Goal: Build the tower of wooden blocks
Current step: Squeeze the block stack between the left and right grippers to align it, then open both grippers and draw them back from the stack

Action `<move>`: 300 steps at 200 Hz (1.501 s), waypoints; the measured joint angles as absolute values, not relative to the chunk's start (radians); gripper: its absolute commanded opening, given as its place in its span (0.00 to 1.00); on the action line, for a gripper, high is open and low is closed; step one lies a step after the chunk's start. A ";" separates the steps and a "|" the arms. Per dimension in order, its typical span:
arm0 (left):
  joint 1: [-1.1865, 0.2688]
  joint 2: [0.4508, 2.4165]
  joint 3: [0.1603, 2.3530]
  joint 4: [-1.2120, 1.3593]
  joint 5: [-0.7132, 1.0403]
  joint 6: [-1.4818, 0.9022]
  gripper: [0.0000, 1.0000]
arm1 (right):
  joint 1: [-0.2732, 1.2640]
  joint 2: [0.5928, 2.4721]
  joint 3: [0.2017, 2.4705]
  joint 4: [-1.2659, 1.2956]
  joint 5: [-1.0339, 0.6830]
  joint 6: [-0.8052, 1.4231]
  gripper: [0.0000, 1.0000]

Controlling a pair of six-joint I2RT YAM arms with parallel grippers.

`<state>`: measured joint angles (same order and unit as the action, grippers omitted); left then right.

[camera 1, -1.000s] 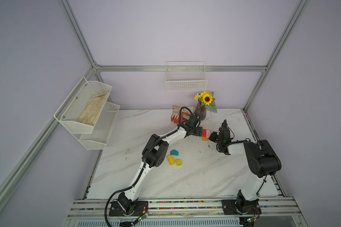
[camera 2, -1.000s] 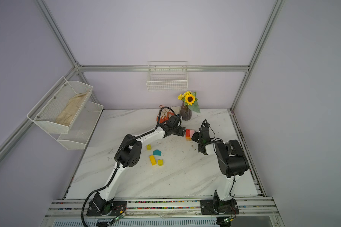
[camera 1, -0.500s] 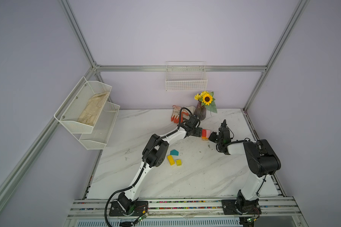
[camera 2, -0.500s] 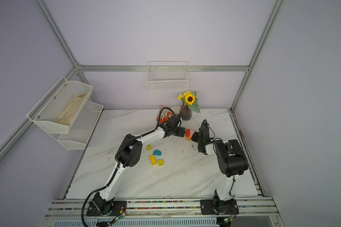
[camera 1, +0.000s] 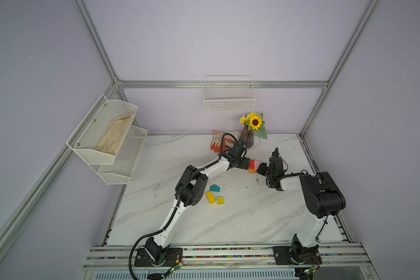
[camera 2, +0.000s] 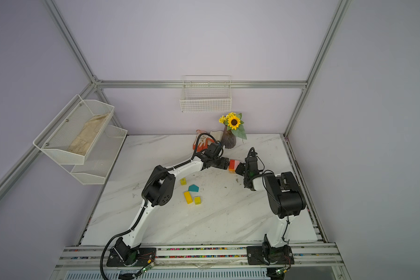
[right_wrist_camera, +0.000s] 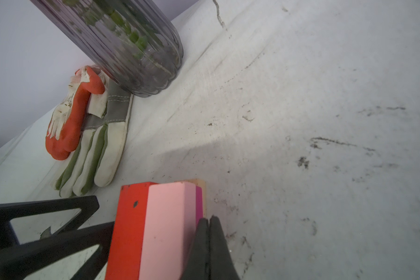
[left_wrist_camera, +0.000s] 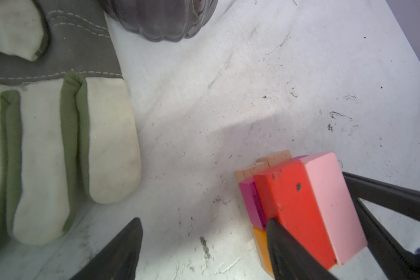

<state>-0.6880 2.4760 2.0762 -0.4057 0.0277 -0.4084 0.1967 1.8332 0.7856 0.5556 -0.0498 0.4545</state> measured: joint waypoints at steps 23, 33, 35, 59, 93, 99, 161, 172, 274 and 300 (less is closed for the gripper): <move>-0.688 2.476 2.076 -0.406 0.025 -0.408 0.79 | 0.197 1.838 0.789 0.556 -0.050 0.454 0.00; -0.688 2.476 2.076 -0.406 0.021 -0.408 0.79 | 0.197 1.838 0.790 0.556 -0.050 0.454 0.00; -0.688 2.476 2.076 -0.406 0.020 -0.408 0.79 | 0.197 1.839 0.790 0.556 -0.050 0.454 0.00; -0.687 2.476 2.076 -0.406 0.011 -0.409 0.79 | 0.197 1.839 0.790 0.556 -0.050 0.454 0.00; -0.682 2.476 2.076 -0.405 0.007 -0.409 0.79 | 0.202 1.839 0.790 0.556 -0.050 0.449 0.00; -0.681 2.476 2.076 -0.405 0.007 -0.409 0.79 | 0.203 1.839 0.790 0.556 -0.050 0.447 0.00; -0.680 2.476 2.076 -0.405 0.013 -0.409 0.79 | 0.213 1.839 0.790 0.556 -0.049 0.435 0.00; -0.680 2.476 2.076 -0.404 0.015 -0.409 0.79 | 0.213 1.839 0.790 0.556 -0.049 0.435 0.00; -0.680 2.261 1.818 -0.338 -0.041 -0.410 0.78 | 0.214 1.716 0.725 0.556 0.032 0.441 0.29; -0.680 1.970 1.557 -0.288 -0.105 -0.408 0.80 | 0.214 1.573 0.669 0.566 0.059 0.447 0.48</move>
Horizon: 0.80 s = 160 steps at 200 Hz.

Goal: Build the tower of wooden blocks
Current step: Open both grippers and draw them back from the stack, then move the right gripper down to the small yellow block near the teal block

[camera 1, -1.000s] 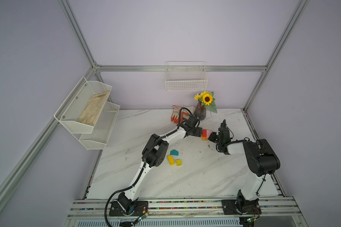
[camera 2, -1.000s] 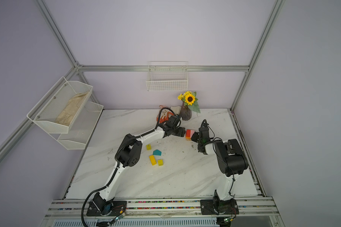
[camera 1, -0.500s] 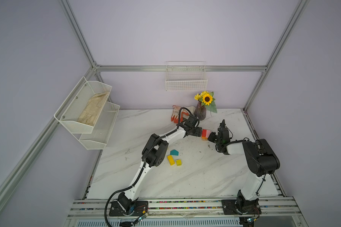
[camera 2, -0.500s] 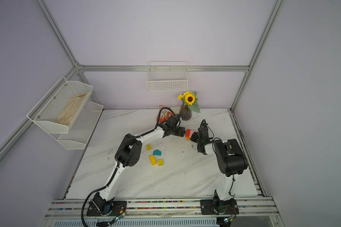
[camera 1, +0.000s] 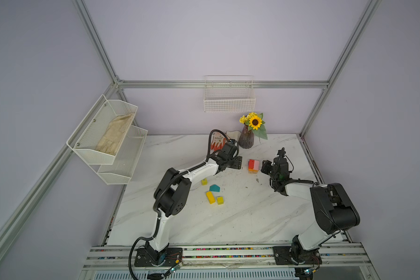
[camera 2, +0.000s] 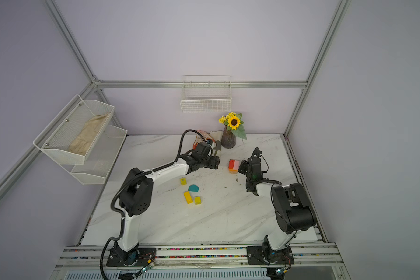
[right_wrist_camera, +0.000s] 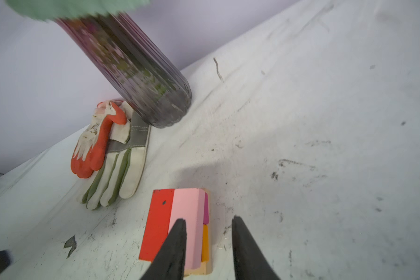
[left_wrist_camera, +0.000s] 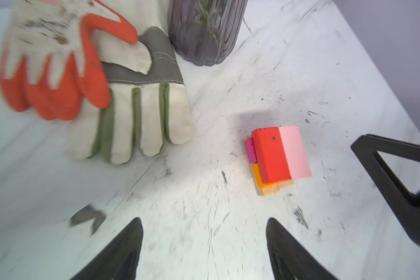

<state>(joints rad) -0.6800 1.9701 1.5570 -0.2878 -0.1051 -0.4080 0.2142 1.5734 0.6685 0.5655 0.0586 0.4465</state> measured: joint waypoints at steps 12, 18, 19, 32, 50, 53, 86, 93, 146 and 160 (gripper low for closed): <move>-0.680 1.801 1.424 -0.250 -0.159 -0.411 0.82 | 0.215 1.504 0.640 0.572 0.054 0.443 0.54; -0.680 1.720 1.363 -0.230 -0.189 -0.411 0.83 | 0.216 1.472 0.627 0.579 0.047 0.448 0.55; -0.680 1.698 1.347 -0.227 -0.197 -0.411 0.84 | 0.217 1.464 0.623 0.580 0.044 0.447 0.55; -0.676 1.509 1.197 -0.167 -0.265 -0.409 0.86 | 0.230 1.402 0.605 0.580 0.035 0.453 0.55; -0.643 1.283 1.007 -0.117 -0.335 -0.403 0.90 | 0.291 1.335 0.608 0.560 0.042 0.451 0.56; -0.632 1.253 0.979 -0.115 -0.344 -0.405 0.90 | 0.308 1.325 0.610 0.556 0.043 0.451 0.56; -0.393 1.097 0.715 -0.088 -0.388 -0.414 0.90 | 0.494 1.261 0.620 0.509 0.083 0.453 0.61; -0.348 1.096 0.675 -0.091 -0.399 -0.420 0.90 | 0.537 1.253 0.620 0.494 0.100 0.456 0.63; -0.241 1.012 0.429 0.002 -0.437 -0.459 1.00 | 0.923 1.222 0.622 0.352 0.317 0.497 0.65; -0.232 0.974 0.372 0.068 -0.432 -0.465 1.00 | 1.012 1.244 0.624 0.319 0.371 0.519 0.65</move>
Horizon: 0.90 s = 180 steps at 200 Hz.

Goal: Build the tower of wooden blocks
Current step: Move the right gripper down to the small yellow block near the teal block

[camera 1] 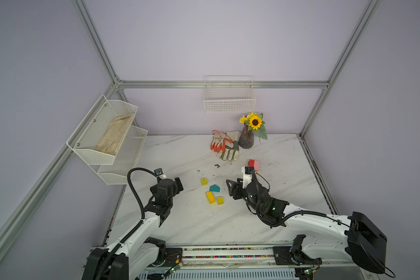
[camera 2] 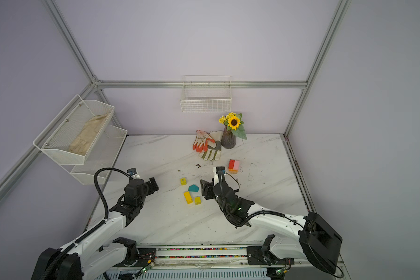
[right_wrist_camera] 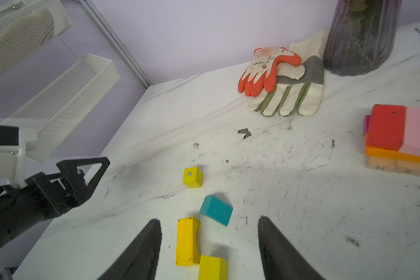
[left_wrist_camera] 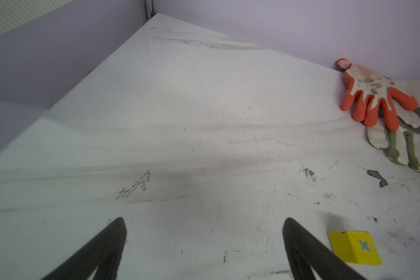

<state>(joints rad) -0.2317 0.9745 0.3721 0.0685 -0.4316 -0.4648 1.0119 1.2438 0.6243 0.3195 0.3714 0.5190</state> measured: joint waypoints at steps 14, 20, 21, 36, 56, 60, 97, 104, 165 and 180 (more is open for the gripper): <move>-0.231 0.952 0.345 0.099 -0.424 -0.471 1.00 | 1.080 1.293 0.633 0.283 0.420 0.542 0.65; -0.231 0.942 0.337 0.111 -0.421 -0.472 1.00 | 1.101 1.320 0.640 0.263 0.438 0.550 0.65; -0.231 0.941 0.337 0.113 -0.421 -0.472 1.00 | 1.103 1.324 0.641 0.261 0.439 0.550 0.65; -0.231 0.917 0.323 0.140 -0.417 -0.476 1.00 | 1.140 1.412 0.667 0.219 0.471 0.569 0.65; -0.231 0.899 0.316 0.168 -0.412 -0.479 1.00 | 1.160 1.518 0.695 0.185 0.493 0.586 0.65; -0.231 0.898 0.316 0.171 -0.411 -0.479 0.99 | 1.161 1.535 0.698 0.181 0.495 0.589 0.65; -0.231 0.900 0.316 0.181 -0.403 -0.479 1.00 | 1.163 1.641 0.743 0.138 0.521 0.606 0.63; -0.231 0.901 0.316 0.181 -0.401 -0.479 1.00 | 1.163 1.657 0.758 0.134 0.522 0.606 0.63; -0.231 0.904 0.316 0.181 -0.396 -0.479 1.00 | 1.163 1.746 0.829 0.139 0.519 0.606 0.57; -0.231 0.906 0.316 0.181 -0.395 -0.479 1.00 | 1.163 1.755 0.830 0.138 0.519 0.607 0.52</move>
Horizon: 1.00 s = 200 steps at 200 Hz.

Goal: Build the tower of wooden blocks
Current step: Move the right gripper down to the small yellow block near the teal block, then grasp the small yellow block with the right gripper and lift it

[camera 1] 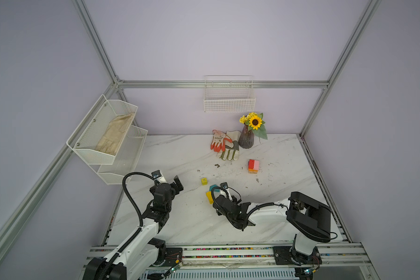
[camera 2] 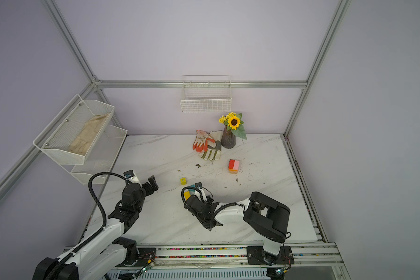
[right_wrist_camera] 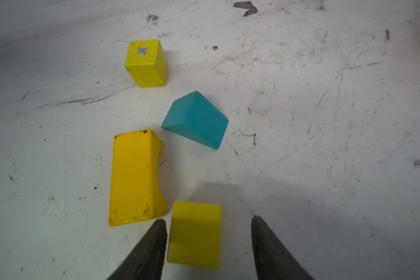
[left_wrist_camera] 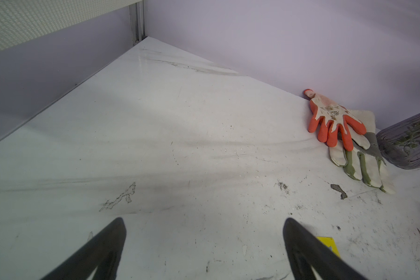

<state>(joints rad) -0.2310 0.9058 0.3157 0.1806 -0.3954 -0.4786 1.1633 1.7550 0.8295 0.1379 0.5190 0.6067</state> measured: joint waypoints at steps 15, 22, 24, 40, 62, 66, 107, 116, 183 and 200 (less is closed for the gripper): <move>-0.231 0.906 0.316 0.180 -0.392 -0.479 1.00 | 1.163 1.758 0.830 0.138 0.519 0.608 0.45; -0.231 0.906 0.316 0.180 -0.387 -0.479 1.00 | 1.163 1.759 0.830 0.138 0.519 0.612 0.44; -0.231 0.906 0.316 0.180 -0.386 -0.479 1.00 | 1.163 1.759 0.830 0.138 0.519 0.611 0.44; -0.231 0.906 0.316 0.180 -0.373 -0.478 1.00 | 1.163 1.763 0.833 0.139 0.520 0.616 0.44; -0.231 0.906 0.316 0.180 -0.355 -0.476 0.99 | 1.163 1.780 0.841 0.142 0.520 0.618 0.44; -0.231 0.906 0.316 0.180 -0.352 -0.475 1.00 | 1.163 1.784 0.843 0.142 0.520 0.618 0.43; -0.231 0.906 0.316 0.180 -0.331 -0.469 1.00 | 1.163 1.808 0.854 0.137 0.532 0.628 0.31; -0.231 0.906 0.316 0.180 -0.326 -0.467 1.00 | 1.163 1.801 0.853 0.133 0.542 0.631 0.30; -0.231 0.906 0.316 0.182 -0.295 -0.454 1.00 | 1.100 1.521 0.795 0.075 0.650 0.640 0.02; -0.231 0.906 0.316 0.187 -0.291 -0.452 1.00 | 1.008 1.443 0.780 0.070 0.646 0.633 0.00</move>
<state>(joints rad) -0.2310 0.9058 0.3157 0.1871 -0.2913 -0.4519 1.0080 1.4433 0.7803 0.0704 0.6456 0.6334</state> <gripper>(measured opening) 0.999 0.334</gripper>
